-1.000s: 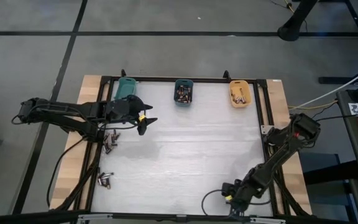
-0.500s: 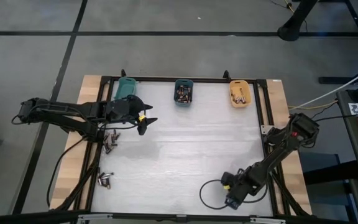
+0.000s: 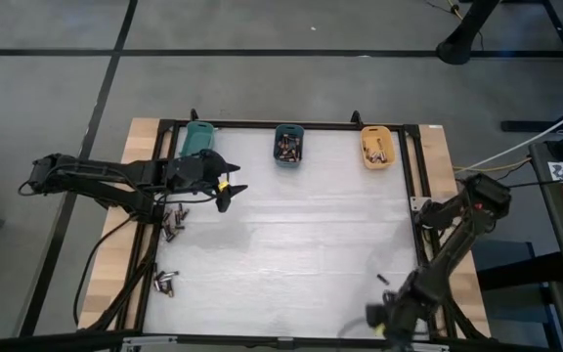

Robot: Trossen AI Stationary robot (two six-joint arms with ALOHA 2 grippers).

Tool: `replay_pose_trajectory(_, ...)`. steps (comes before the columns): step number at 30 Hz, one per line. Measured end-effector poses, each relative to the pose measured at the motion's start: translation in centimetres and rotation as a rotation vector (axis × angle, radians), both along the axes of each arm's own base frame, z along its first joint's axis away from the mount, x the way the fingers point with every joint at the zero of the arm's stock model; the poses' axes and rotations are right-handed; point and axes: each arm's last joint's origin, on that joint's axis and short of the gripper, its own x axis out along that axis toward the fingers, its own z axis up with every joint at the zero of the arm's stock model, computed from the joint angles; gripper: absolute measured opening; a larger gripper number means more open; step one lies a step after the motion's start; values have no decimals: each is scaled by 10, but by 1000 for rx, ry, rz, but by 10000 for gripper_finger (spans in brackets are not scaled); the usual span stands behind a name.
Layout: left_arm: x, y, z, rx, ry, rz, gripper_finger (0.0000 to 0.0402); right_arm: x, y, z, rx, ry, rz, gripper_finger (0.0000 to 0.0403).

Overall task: Sort batteries
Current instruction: Put the brown battery into the green bin

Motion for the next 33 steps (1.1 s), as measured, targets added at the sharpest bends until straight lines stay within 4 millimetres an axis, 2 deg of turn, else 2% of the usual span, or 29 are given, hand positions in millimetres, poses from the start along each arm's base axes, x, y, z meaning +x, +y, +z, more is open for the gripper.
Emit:
replay_pose_trajectory(4, 0, 0, 0, 15, 2, 10, 301, -14, 15, -3, 139, 21, 33, 0)
replay_pose_trajectory(8, 0, 0, 1, 21, -4, 10, 301, -19, 14, -14, 161, 57, -20, 0)
replay_pose_trajectory(13, 1, 1, 3, 30, -23, 7, 301, -21, 9, -31, 120, 99, -48, 0)
replay_pose_trajectory(17, 1, 1, 3, 15, -26, 14, 301, -19, 11, -36, 130, 87, -53, 0)
replay_pose_trajectory(24, 1, 1, 2, 15, -23, 14, 301, -17, 14, -57, 74, 111, -59, 0)
replay_pose_trajectory(33, 1, 1, 2, 15, -24, 14, 301, -21, 16, -69, 47, 185, -52, 0)
